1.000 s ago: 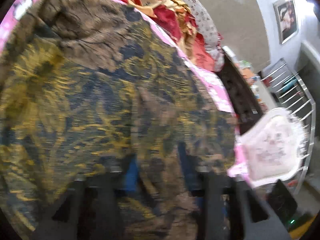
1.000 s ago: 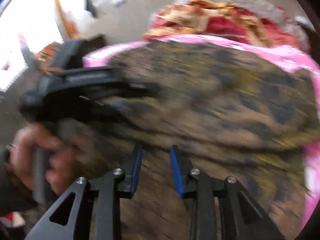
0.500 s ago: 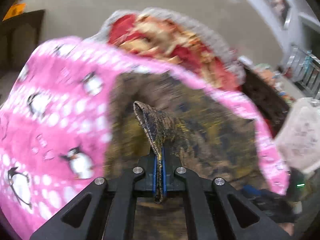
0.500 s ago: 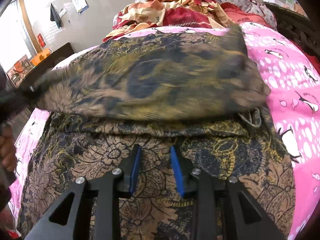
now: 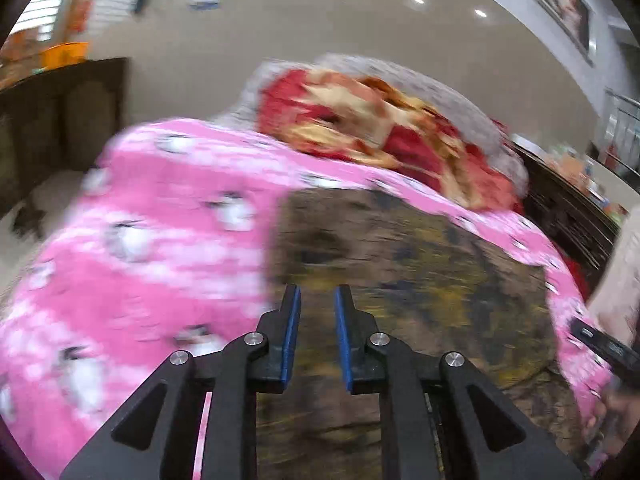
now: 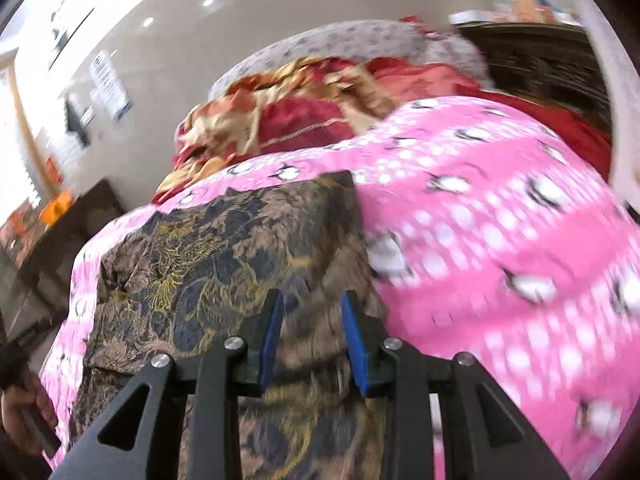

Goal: Fold small clothes

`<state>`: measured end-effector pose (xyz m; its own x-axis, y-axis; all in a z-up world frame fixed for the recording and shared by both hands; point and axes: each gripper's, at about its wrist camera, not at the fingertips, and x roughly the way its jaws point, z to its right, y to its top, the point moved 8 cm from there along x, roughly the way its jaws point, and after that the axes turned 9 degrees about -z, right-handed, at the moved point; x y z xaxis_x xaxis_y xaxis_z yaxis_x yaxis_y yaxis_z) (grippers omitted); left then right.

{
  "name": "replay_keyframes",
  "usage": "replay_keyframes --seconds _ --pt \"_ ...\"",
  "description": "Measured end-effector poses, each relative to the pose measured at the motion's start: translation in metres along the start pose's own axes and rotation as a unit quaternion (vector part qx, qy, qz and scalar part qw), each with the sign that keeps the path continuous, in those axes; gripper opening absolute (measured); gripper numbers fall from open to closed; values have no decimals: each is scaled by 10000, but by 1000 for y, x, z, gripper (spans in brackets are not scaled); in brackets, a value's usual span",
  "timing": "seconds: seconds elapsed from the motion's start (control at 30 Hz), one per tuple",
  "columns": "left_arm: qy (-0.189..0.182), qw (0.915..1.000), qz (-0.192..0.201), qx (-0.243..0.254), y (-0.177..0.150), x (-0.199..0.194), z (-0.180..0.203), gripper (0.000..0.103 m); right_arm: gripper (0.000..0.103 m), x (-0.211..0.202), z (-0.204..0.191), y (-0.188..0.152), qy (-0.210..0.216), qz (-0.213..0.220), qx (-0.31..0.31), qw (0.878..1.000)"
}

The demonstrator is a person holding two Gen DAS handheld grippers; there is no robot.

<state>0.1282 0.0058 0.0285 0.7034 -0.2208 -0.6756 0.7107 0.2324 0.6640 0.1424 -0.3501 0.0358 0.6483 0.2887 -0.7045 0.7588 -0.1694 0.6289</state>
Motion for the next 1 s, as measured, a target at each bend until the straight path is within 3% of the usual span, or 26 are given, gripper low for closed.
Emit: replay_keyframes --seconds 0.03,0.07,0.13,0.17,0.27,0.33,0.4,0.43,0.57,0.63,0.67,0.7,0.87,1.0 --pt "-243 9993 -296 24 -2 19 14 0 32 9 -2 5 119 -107 -98 9998" --pt "-249 9986 -471 42 -5 32 17 0 32 21 -3 9 208 -261 -216 9992" --pt "565 9946 -857 131 -20 67 3 0 26 43 3 5 66 -652 -331 9973" --pt "814 9922 -940 118 -27 76 -8 0 21 58 15 -3 -228 -1016 -443 9936" --pt "414 9956 -763 -341 -34 68 -27 0 23 58 32 -8 22 -1177 -152 9929" --pt "194 9955 -763 -536 -38 67 -34 0 23 54 34 -4 -193 -1158 -251 9928" --pt "238 9952 -791 -523 -40 67 -35 0 26 48 41 7 -999 -1001 -266 9896" --pt "327 9952 -803 -462 -41 67 -35 0 27 43 40 16 -1195 -821 -258 9891" --pt "417 9950 -816 -405 -38 72 -29 0 27 42 5 55 -564 -124 -479 9972" --pt "359 9950 -821 -449 -37 72 -29 0 26 68 -1 55 -636 -292 -745 9948" --pt "319 9950 -822 -473 -37 72 -29 0 26 95 8 48 -879 -651 -747 9912" --pt "297 9949 -823 -495 -37 72 -30 0 24 103 14 44 -829 -652 -688 9920" --pt "294 9949 -834 -484 -36 72 -29 0 24 81 8 43 -966 -615 -663 9912" --pt "218 9948 -835 -538 -37 73 -30 0 25 41 -27 22 -450 -343 -832 9949"
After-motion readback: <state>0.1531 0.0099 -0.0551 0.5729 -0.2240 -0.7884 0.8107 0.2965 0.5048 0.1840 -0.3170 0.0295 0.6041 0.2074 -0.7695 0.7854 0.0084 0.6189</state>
